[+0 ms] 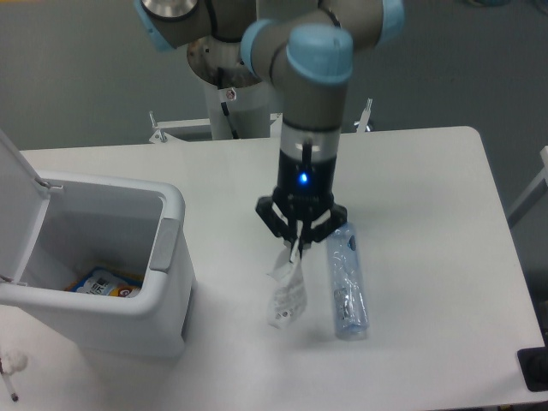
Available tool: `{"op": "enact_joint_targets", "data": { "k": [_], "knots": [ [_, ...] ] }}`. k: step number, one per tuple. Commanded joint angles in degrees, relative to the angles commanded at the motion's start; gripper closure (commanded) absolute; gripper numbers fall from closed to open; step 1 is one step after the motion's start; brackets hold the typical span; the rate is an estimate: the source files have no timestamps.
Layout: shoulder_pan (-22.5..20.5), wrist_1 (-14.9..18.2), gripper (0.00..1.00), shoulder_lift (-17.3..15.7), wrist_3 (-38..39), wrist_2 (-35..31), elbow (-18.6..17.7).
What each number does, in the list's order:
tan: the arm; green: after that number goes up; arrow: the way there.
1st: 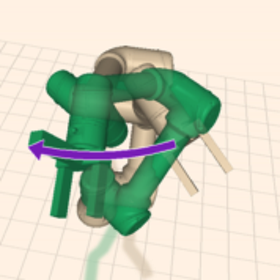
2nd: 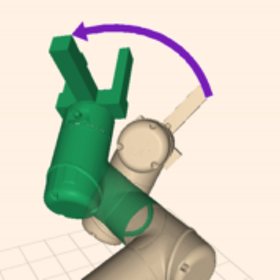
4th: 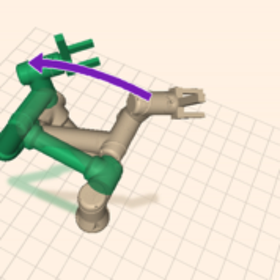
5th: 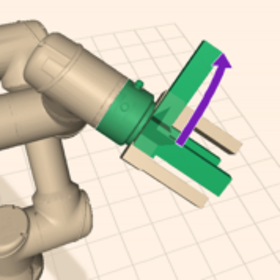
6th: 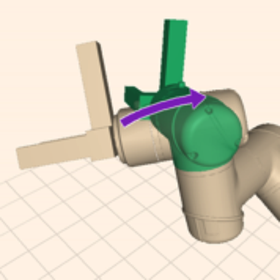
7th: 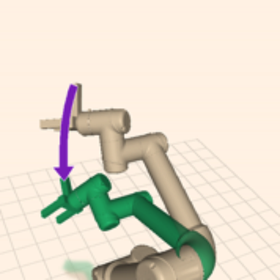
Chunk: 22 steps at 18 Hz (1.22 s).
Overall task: Place the trash in the trash can
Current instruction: 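Close the gripper on the white plastic bag and lift it, then carry the bag over the white trash bin and open the gripper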
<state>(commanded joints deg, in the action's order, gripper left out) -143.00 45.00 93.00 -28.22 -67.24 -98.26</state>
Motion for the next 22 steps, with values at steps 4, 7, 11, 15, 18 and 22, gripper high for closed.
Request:
{"op": "enact_joint_targets", "data": {
  "k": [4, 7, 11, 15, 18, 22],
  "knots": [
    [3.7, 0.0, 1.0, -4.2, 4.5, 0.2, 0.2],
    [7.4, 0.0, 1.0, -6.7, 8.5, 0.1, 0.1],
    [12.6, -0.1, 1.0, -7.2, 9.9, 0.1, 0.5],
    [14.6, -0.3, 0.46, -5.7, 9.5, 1.3, 1.7],
    [15.3, -0.2, 0.24, -5.0, 9.3, 1.8, 2.0],
    [15.1, 0.0, 0.0, -5.3, 9.8, 1.5, 1.3]
  ]
}}
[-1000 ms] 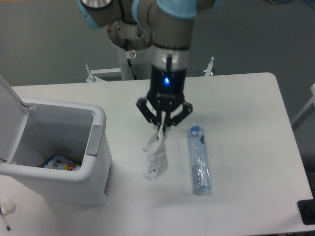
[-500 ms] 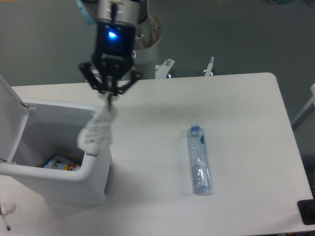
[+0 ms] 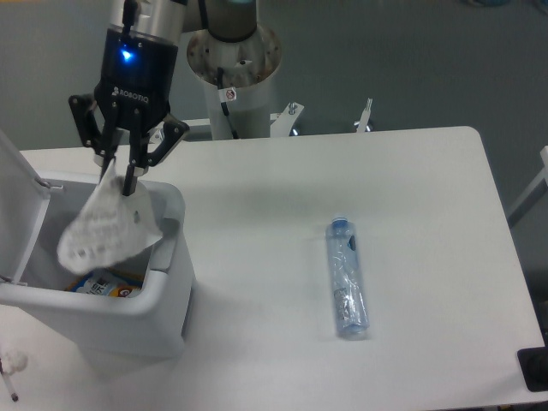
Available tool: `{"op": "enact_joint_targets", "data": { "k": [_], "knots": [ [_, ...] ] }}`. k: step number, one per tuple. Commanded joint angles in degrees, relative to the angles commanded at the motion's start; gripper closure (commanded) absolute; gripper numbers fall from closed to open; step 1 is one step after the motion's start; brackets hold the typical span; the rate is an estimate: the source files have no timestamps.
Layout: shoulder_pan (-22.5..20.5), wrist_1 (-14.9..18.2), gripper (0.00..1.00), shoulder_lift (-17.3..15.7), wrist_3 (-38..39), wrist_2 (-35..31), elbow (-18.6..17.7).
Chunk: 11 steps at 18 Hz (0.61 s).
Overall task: Place the trash in the trash can
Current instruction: 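Carry the bag over the white trash bin and open the gripper, then move the open gripper over the clear water bottle and lower it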
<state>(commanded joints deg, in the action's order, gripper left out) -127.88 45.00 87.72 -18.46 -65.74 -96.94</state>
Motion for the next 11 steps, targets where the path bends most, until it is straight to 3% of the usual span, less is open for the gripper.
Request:
{"op": "enact_joint_targets", "data": {
  "k": [2, 6, 10, 11],
  "knots": [
    [-2.2, 0.1, 0.0, 0.0, -0.1, -0.3, -1.2],
    [-13.2, 0.1, 0.0, 0.5, -1.0, 0.0, -2.9],
    [-22.5, 0.3, 0.0, 6.3, -4.9, -0.3, -3.4],
    [-25.0, 0.3, 0.0, 9.5, -7.6, -0.4, -3.7]
  ]
}}
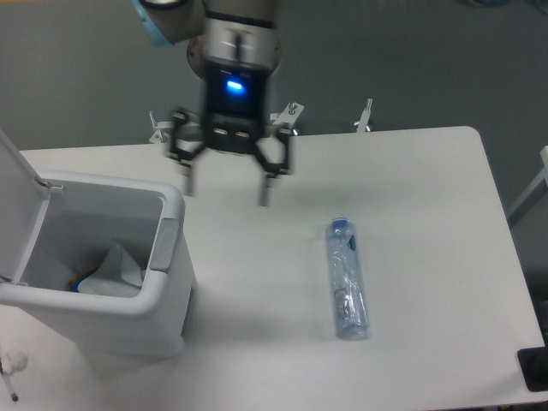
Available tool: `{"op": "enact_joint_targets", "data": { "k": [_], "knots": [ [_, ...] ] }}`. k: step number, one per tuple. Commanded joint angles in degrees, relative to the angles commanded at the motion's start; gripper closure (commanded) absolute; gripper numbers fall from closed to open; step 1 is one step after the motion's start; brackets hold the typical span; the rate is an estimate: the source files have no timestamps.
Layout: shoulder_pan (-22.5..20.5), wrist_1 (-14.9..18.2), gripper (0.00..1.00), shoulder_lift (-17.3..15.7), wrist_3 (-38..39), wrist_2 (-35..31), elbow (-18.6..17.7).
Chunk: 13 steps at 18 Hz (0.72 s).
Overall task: Place the trash in the trash can
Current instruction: 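Move the open gripper over the clear water bottle and lower it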
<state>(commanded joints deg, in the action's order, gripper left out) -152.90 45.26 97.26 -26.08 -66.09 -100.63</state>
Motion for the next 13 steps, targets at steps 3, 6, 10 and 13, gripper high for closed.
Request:
{"op": "enact_joint_targets", "data": {
  "k": [3, 6, 10, 13],
  "knots": [
    [-1.4, 0.1, 0.0, 7.4, -3.0, -2.4, 1.9],
    [-0.1, 0.6, 0.0, 15.3, -3.0, -9.8, 6.0],
    [2.0, 6.5, 0.01, 20.8, -3.0, -10.8, 11.8],
    [4.3, 11.3, 0.01, 25.5, -2.8, -12.0, 16.4]
  ]
}}
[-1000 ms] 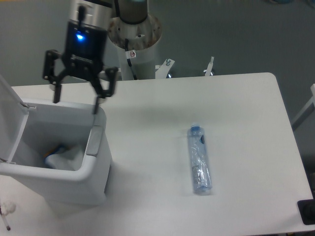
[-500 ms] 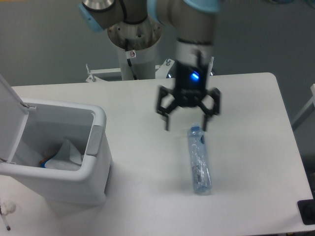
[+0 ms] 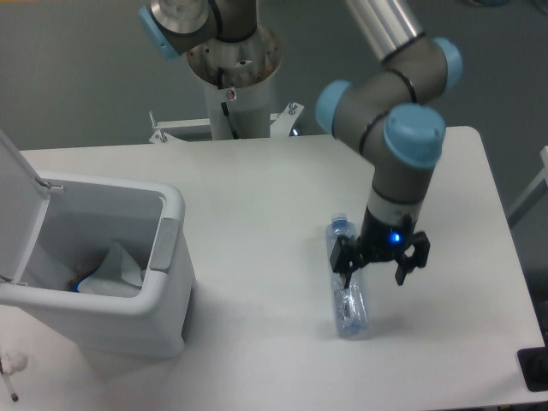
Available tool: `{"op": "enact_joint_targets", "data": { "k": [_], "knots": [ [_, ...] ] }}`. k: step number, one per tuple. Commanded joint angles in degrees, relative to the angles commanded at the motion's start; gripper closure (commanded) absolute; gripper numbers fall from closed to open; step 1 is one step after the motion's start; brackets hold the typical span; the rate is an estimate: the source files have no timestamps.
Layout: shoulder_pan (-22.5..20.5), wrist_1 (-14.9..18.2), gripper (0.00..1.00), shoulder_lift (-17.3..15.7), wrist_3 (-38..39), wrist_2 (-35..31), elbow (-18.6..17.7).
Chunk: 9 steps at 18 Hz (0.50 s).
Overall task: Place the trash in the trash can
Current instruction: 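Move the open gripper over the clear water bottle and lower it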
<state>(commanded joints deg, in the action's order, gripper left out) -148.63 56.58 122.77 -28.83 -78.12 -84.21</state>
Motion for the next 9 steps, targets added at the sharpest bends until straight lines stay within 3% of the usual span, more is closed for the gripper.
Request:
{"op": "enact_joint_targets", "data": {
  "k": [3, 9],
  "knots": [
    [2.4, 4.7, 0.01, 2.0, -0.2, -5.9, 2.6],
    [3.5, 4.7, 0.03, 4.7, -0.1, -8.7, 4.5]
  ]
}}
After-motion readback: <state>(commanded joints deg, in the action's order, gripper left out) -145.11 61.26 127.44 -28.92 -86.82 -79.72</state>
